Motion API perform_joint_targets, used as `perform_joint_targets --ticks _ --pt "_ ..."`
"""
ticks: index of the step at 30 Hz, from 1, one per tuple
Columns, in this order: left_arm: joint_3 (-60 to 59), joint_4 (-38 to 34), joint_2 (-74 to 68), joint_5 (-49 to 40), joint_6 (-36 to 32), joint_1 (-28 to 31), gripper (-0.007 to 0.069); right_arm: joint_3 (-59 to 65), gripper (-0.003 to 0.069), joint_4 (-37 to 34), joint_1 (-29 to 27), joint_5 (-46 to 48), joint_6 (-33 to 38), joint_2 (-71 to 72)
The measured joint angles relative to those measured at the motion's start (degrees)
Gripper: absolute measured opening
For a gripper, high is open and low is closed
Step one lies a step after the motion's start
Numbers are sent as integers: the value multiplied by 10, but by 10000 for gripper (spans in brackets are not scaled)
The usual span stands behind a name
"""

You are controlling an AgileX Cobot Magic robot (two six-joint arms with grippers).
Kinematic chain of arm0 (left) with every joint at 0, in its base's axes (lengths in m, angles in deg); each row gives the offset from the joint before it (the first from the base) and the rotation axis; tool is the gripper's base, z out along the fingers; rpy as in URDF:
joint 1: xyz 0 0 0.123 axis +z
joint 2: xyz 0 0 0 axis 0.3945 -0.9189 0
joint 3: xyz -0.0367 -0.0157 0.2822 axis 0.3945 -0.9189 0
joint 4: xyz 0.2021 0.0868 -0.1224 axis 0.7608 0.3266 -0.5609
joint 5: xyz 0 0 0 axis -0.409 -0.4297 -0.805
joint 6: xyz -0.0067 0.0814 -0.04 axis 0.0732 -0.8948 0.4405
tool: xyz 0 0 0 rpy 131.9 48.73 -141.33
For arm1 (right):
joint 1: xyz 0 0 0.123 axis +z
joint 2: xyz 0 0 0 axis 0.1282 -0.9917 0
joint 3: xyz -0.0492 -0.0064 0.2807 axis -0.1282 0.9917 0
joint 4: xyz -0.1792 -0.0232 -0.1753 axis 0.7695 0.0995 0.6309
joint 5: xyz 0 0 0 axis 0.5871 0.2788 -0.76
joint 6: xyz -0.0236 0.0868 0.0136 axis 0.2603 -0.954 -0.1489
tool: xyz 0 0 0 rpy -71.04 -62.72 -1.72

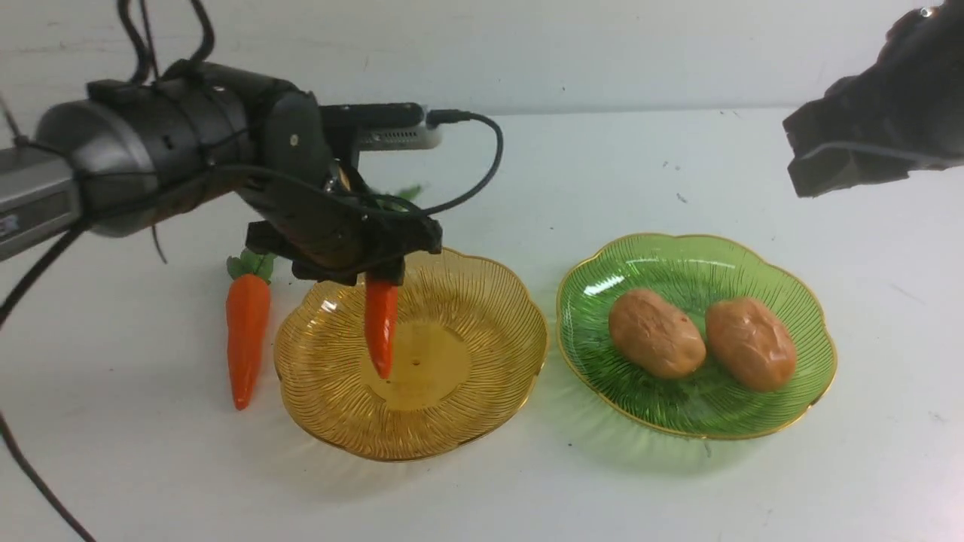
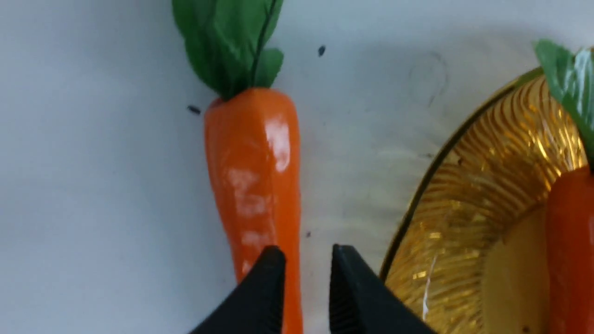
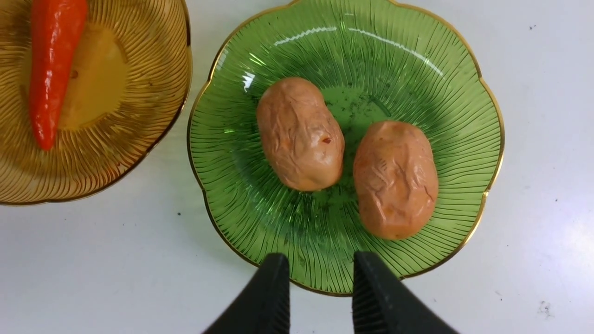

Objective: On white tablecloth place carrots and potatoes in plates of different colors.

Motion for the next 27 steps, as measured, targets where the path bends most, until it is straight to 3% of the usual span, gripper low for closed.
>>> perform_joint_targets --ticks 7,15,19,24,27 --pt "0 16 -18 54 0 1 370 0 192 0 0 0 0 0" --pt "0 18 -52 76 0 1 468 0 197 0 0 0 0 0" --pt "0 37 -68 81 0 1 452 0 198 0 0 0 0 0" --pt "1 37 -79 91 0 1 262 0 198 0 0 0 0 0" --pt "4 33 -79 85 0 1 213 0 198 0 0 0 0 0"
